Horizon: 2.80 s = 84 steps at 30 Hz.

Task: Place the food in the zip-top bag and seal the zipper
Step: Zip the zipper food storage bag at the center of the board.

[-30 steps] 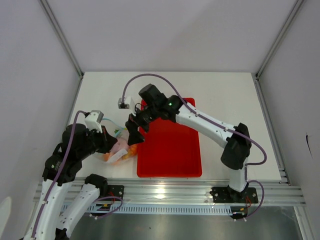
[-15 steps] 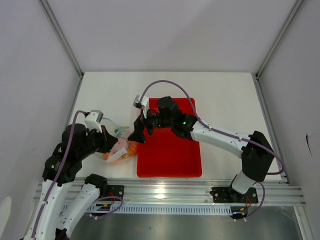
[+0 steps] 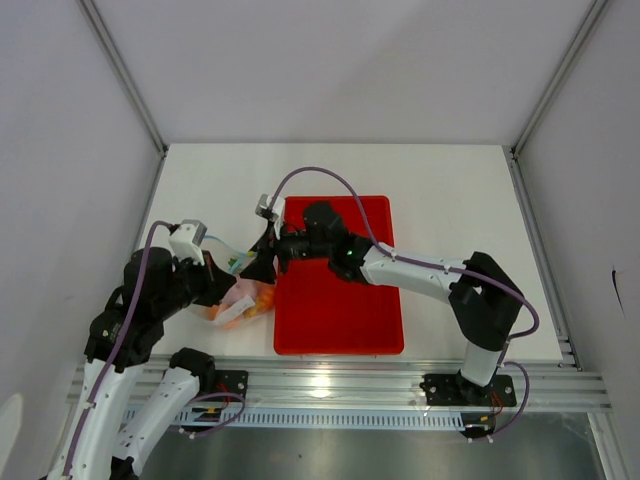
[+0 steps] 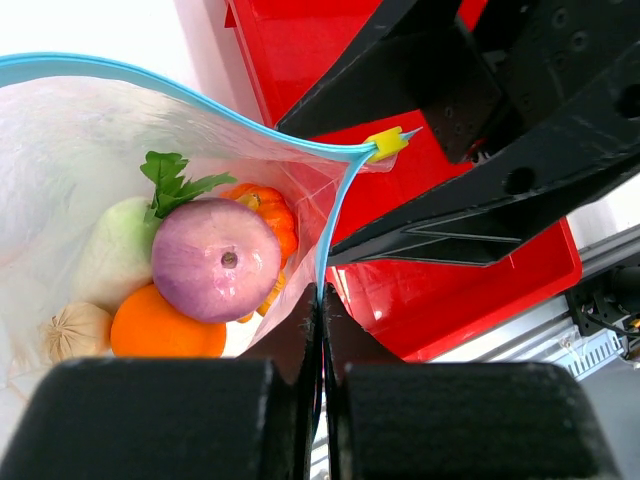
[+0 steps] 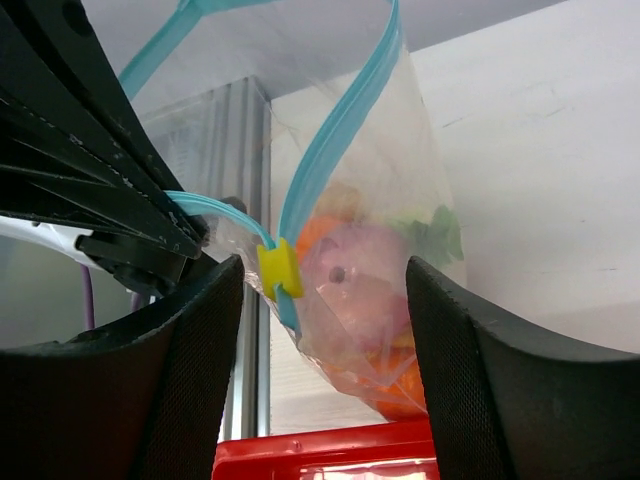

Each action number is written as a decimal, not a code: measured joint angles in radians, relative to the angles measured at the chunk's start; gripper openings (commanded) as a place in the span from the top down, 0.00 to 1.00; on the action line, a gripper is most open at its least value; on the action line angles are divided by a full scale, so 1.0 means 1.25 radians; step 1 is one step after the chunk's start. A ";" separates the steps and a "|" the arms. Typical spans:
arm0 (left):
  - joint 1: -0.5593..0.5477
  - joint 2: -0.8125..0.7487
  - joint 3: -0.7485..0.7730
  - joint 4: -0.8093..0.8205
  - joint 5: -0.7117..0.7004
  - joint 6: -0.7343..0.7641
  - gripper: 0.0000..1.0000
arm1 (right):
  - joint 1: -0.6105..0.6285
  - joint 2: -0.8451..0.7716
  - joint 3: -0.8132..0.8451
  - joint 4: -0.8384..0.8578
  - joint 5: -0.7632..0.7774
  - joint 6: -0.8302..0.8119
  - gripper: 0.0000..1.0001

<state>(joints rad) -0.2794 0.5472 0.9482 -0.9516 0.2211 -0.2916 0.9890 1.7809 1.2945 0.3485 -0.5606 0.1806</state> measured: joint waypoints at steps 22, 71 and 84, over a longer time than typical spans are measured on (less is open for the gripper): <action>0.000 0.002 0.000 0.001 -0.001 0.000 0.99 | -0.002 0.028 -0.031 0.115 -0.056 0.085 0.42; 0.000 0.051 0.054 0.194 0.110 0.175 0.59 | -0.031 0.051 -0.002 0.099 -0.203 0.178 1.00; 0.000 0.075 0.000 0.197 0.119 0.185 0.49 | -0.034 0.051 0.000 0.099 -0.216 0.188 1.00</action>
<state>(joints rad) -0.2794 0.6411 0.9482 -0.7059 0.3698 -0.0608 0.9466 1.8446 1.2949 0.4717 -0.8310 0.4160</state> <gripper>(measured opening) 0.513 0.003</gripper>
